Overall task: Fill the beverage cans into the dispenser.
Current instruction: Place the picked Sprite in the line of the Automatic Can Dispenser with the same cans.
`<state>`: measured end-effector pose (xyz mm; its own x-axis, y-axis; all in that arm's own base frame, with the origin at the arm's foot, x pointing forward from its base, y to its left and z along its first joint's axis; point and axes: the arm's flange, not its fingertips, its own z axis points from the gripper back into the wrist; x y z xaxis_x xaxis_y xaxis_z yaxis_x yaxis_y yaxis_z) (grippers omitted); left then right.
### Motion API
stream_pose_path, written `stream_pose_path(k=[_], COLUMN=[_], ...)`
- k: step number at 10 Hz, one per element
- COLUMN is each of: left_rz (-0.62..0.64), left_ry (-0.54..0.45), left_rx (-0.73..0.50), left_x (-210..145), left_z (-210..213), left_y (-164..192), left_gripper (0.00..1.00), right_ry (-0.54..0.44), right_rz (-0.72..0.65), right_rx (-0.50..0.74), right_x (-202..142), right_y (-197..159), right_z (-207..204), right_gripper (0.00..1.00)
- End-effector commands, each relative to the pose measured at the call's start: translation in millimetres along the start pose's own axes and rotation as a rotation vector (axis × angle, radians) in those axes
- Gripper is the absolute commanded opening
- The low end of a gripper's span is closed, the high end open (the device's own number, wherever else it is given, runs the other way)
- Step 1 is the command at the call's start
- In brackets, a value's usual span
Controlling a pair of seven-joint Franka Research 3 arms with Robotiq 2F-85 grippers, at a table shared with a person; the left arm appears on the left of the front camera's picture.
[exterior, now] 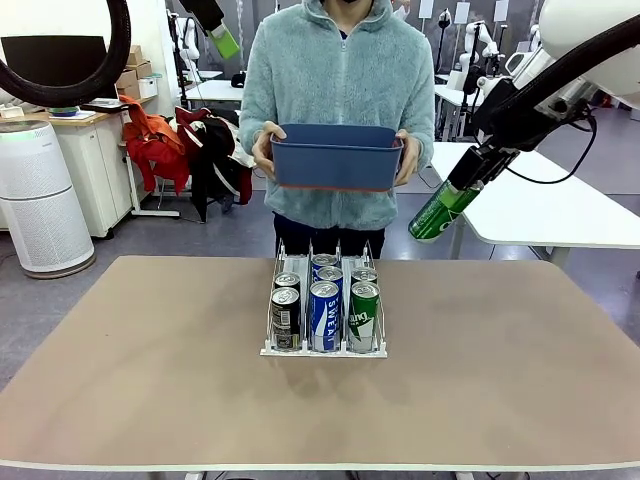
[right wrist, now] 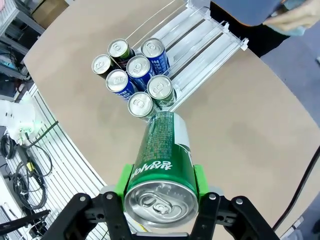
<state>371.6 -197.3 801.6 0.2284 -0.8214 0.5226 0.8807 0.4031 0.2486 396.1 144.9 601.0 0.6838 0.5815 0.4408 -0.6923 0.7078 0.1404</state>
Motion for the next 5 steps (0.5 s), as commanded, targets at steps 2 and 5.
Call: stream_pose_path(k=[2, 5], left_rz=[-0.003, -0.003], left_ry=[0.013, 0.013], left_rx=[0.000, 0.000], left_x=[-3, -3], left_z=[0, 0], left_y=[0, 0], left_gripper=[1.00, 1.00], right_ry=[-0.084, -0.063], right_rz=[-0.126, -0.210], right_rx=[-0.039, -0.048], right_x=[-22, -36], right_y=[46, 77], right_z=[-20, -33], right_gripper=[0.58, 0.58])
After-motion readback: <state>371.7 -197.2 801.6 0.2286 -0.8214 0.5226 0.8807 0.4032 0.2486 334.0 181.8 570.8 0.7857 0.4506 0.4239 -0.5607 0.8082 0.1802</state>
